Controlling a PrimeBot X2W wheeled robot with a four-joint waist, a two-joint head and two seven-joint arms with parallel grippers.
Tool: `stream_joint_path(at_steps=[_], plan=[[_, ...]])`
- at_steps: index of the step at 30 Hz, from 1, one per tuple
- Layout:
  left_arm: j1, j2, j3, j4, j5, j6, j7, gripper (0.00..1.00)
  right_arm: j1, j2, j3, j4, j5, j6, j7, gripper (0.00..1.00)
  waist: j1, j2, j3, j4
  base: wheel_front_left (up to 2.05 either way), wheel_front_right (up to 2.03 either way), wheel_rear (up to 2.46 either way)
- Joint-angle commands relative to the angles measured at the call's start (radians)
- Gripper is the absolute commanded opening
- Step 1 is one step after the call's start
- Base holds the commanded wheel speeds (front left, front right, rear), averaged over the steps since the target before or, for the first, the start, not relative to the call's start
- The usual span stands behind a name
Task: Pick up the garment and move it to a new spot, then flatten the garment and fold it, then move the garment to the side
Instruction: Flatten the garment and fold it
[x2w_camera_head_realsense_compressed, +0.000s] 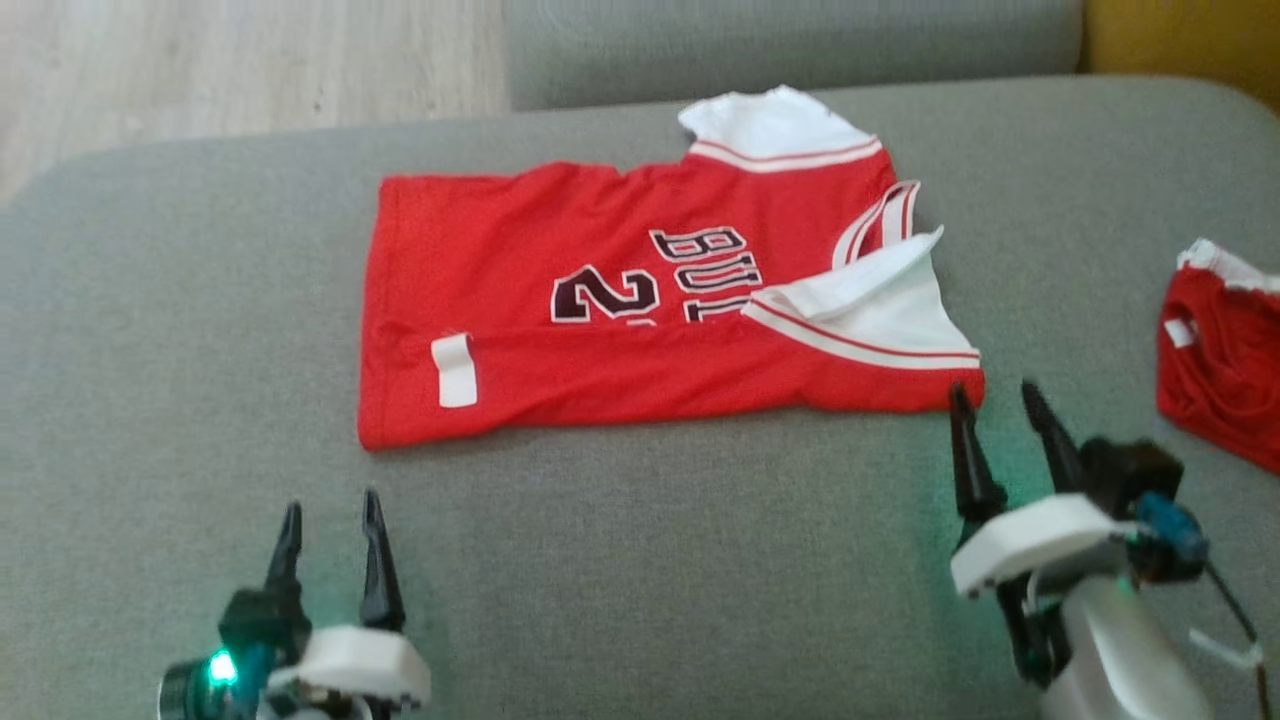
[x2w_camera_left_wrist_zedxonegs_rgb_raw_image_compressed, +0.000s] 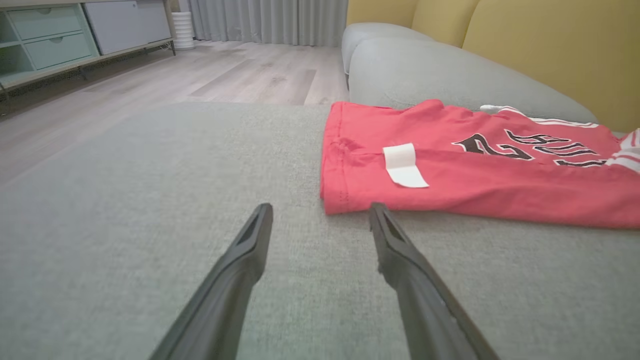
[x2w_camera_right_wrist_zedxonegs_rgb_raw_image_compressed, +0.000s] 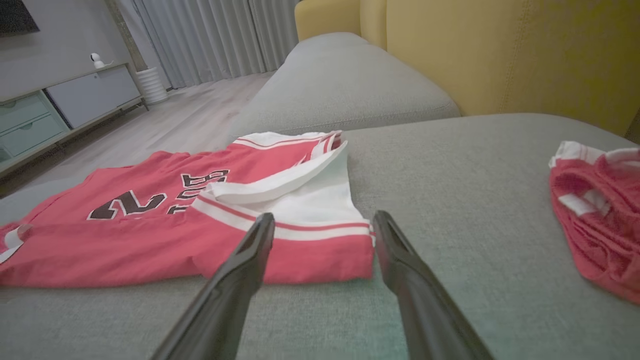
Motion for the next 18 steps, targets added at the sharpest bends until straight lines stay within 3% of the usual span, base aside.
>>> stream_joint_path(at_steps=[1, 18], plan=[[0.020, 0.015, 0.025, -0.037, 0.001, 0.000, -0.005, 1.00, 0.018, 0.014, 0.016, -0.034, -0.011, 0.004, -0.011, 1.00, 0.0002, -0.0001, -0.037, 0.011, 0.00, 0.00, 0.00], [0.084, 0.015, -0.017, -0.051, -0.032, 0.004, -0.005, 1.00, 0.087, 0.015, 0.035, -0.015, 0.005, 0.004, -0.011, 1.00, 0.0002, -0.0001, -0.070, 0.015, 0.00, 0.00, 0.00]])
